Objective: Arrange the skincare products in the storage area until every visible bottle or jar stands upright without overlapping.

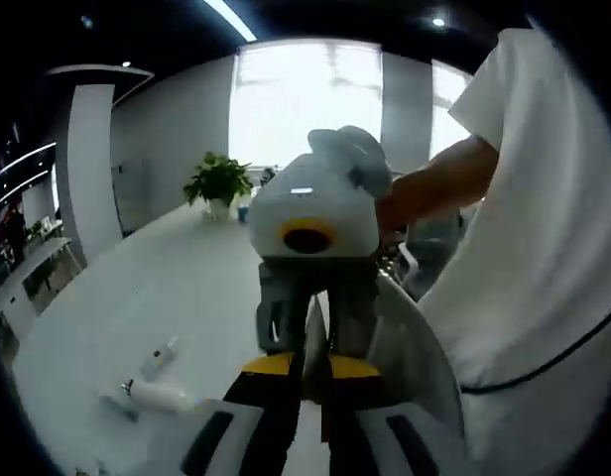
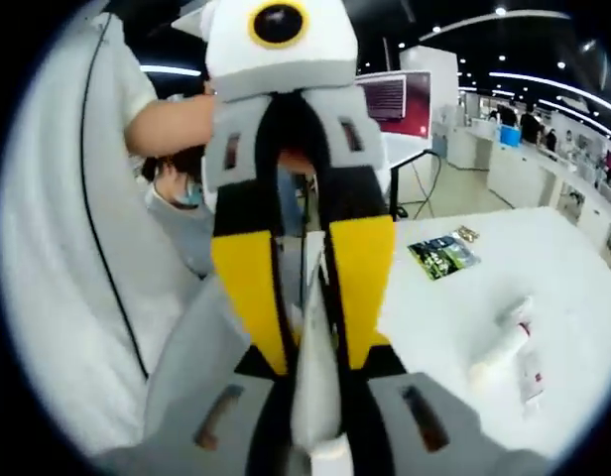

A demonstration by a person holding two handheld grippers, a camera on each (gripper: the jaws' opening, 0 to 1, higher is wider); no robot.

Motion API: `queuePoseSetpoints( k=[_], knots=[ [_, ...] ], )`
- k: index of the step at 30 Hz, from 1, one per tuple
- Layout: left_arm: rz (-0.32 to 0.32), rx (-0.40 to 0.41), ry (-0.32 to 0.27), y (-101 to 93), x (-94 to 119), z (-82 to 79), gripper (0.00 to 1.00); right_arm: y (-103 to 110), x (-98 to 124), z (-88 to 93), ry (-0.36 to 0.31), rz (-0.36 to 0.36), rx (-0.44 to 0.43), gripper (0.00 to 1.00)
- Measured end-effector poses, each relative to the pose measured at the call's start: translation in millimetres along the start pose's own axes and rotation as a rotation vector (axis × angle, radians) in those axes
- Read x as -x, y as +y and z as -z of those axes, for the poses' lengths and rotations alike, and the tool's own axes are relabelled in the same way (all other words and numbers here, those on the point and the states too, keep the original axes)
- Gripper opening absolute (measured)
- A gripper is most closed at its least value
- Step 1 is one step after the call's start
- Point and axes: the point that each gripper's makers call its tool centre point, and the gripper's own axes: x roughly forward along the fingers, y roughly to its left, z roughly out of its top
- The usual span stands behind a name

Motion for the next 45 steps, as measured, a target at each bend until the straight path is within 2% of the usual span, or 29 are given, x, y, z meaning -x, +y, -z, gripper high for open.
queuePoseSetpoints(
  k=[6, 11, 13, 15, 17, 18, 20, 22, 23, 25, 26, 27, 33, 40, 45],
  knots=[
    [0.022, -0.050, 0.035, -4.6, 1.2, 5.4, 0.04, 2.9, -7.6, 1.1, 0.007, -0.017, 0.006, 0.14],
    [0.011, -0.005, 0.080, -2.9, 2.3, 12.9, 0.01, 1.7, -13.7, 3.2, 0.007, -0.012, -0.005, 0.16],
    [0.002, -0.035, 0.087, -1.4, 1.9, 15.4, 0.01, -2.4, -17.1, 5.0, 0.009, 0.004, -0.004, 0.16],
    [-0.008, -0.029, 0.104, 0.8, 0.4, 19.2, 0.01, -5.6, -20.5, 9.5, 0.020, 0.004, -0.034, 0.18],
    [-0.010, -0.039, 0.129, 1.4, -1.5, 24.6, 0.01, -7.2, -22.8, 14.1, 0.044, 0.014, -0.049, 0.19],
    [-0.006, -0.023, 0.158, 1.1, -1.5, 29.4, 0.00, -7.2, -23.7, 16.7, 0.058, 0.013, -0.057, 0.20],
    [-0.028, -0.051, 0.219, 5.9, -1.6, 42.3, 0.00, -7.9, -25.4, 21.6, 0.064, 0.019, -0.086, 0.24],
    [-0.022, -0.034, 0.225, 6.4, -1.4, 46.6, 0.00, -8.6, -24.7, 23.7, 0.057, 0.032, -0.087, 0.26],
    [-0.046, -0.043, 0.227, 11.4, 1.4, 49.2, 0.00, -11.1, -23.8, 25.7, 0.045, 0.054, -0.096, 0.29],
    [-0.039, -0.017, 0.217, 12.4, 4.6, 50.0, 0.00, -12.2, -21.5, 29.0, 0.035, 0.074, -0.123, 0.33],
    [-0.055, -0.022, 0.206, 16.3, 6.1, 48.8, 0.00, -14.7, -18.8, 30.3, 0.019, 0.103, -0.138, 0.35],
    [-0.052, -0.003, 0.204, 17.5, 7.1, 47.9, 0.00, -14.8, -16.7, 33.5, 0.021, 0.113, -0.153, 0.34],
    [-0.059, -0.019, 0.207, 31.6, 10.0, 42.8, 0.01, -18.7, 0.5, 62.0, 0.019, 0.214, -0.227, 0.38],
    [-0.076, -0.018, 0.234, 55.7, 10.6, 34.9, 0.01, -23.6, 33.6, 87.1, 0.006, 0.326, -0.267, 0.46],
    [-0.098, -0.016, 0.257, 75.7, 12.8, 28.1, 0.01, -32.7, 68.9, 113.3, -0.024, 0.484, -0.349, 0.46]
  ],
)
